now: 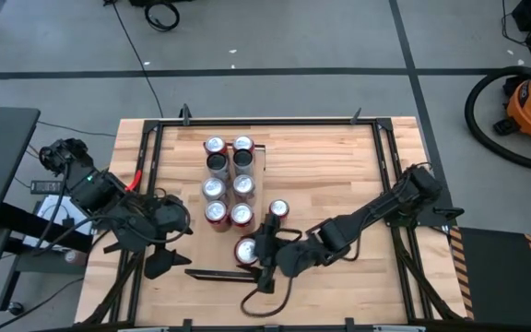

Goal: Place canned beverage on shelf
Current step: Put the bottom right red and black soda can on the shelf

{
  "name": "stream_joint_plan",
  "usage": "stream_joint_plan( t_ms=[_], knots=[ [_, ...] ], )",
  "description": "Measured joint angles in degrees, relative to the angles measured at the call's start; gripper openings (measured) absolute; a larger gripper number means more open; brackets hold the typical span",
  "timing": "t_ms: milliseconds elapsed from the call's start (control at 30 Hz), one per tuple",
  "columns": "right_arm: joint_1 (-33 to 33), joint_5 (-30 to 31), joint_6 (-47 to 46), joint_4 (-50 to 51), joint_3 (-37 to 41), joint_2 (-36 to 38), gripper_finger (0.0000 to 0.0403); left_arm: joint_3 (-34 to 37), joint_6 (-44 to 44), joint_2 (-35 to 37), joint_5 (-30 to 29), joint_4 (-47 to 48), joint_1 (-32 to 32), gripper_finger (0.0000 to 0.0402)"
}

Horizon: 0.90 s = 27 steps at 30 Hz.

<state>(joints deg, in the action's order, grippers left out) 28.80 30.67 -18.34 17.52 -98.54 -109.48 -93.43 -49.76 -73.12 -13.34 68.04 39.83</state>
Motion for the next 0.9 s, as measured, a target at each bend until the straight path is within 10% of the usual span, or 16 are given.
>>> stream_joint_plan(
  t_ms=[900],
  knots=[
    [-1.84,-3.2,-10.16,7.6,-4.15,-5.72,0.0353,-0.02,1.46,0.0,-0.52,-0.09,0.0,0.0388]
  ],
)
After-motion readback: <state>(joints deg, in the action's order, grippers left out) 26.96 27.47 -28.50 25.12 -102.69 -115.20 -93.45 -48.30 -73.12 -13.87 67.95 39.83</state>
